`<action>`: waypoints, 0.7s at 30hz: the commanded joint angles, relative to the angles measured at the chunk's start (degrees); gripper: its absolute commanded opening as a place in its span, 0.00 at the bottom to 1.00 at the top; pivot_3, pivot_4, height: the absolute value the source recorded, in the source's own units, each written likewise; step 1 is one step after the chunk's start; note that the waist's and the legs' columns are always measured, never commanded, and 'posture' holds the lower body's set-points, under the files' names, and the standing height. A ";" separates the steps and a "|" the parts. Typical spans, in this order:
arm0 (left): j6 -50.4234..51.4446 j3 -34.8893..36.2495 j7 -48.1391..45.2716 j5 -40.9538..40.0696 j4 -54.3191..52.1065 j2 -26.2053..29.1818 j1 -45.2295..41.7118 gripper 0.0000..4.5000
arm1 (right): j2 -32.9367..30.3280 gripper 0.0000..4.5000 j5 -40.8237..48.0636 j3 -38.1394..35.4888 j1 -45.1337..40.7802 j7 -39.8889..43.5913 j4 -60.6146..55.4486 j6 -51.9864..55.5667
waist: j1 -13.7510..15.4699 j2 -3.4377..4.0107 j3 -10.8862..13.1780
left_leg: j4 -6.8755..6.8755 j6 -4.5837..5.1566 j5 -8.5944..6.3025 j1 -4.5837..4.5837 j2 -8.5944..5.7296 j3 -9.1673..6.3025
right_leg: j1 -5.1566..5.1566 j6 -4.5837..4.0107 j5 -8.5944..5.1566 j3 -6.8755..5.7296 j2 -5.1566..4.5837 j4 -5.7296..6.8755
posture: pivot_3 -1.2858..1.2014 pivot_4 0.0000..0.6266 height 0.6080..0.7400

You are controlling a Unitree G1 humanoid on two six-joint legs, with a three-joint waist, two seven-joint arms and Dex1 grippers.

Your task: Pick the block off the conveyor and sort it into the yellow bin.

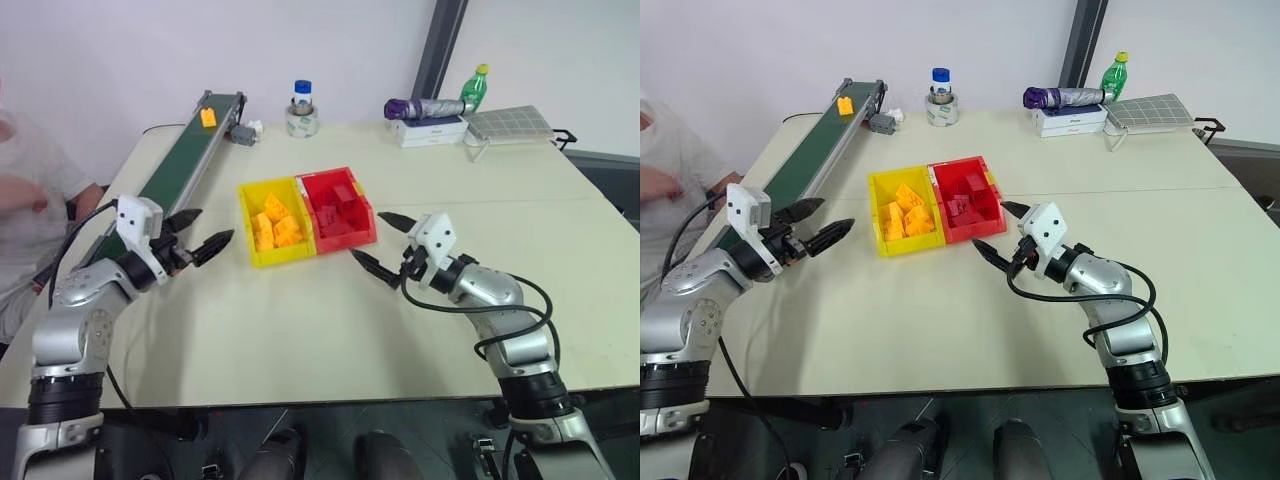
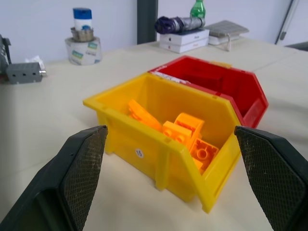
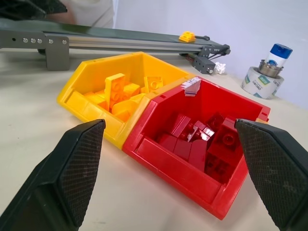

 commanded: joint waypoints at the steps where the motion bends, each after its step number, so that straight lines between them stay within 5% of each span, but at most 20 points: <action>1: -0.19 3.97 0.30 -2.45 -2.18 0.44 1.90 0.99 | 0.23 1.00 0.18 -0.20 -0.85 0.22 -0.82 -0.97 | -0.05 0.00 0.00 | -0.01 0.01 -0.01 0.01 0.02 0.05 | -0.01 0.00 0.00 0.03 0.00 0.00 | 0.52 0.24 1.00; 21: -13.31 15.28 18.12 4.49 -5.03 -5.07 14.98 0.99 | 1.23 1.00 1.59 -0.16 -1.56 2.45 0.10 -0.63 | 0.21 -0.02 -0.01 | 0.01 0.02 -0.13 0.03 0.12 0.40 | -0.06 -0.15 -0.05 0.27 0.03 -0.01 | 0.52 0.24 1.00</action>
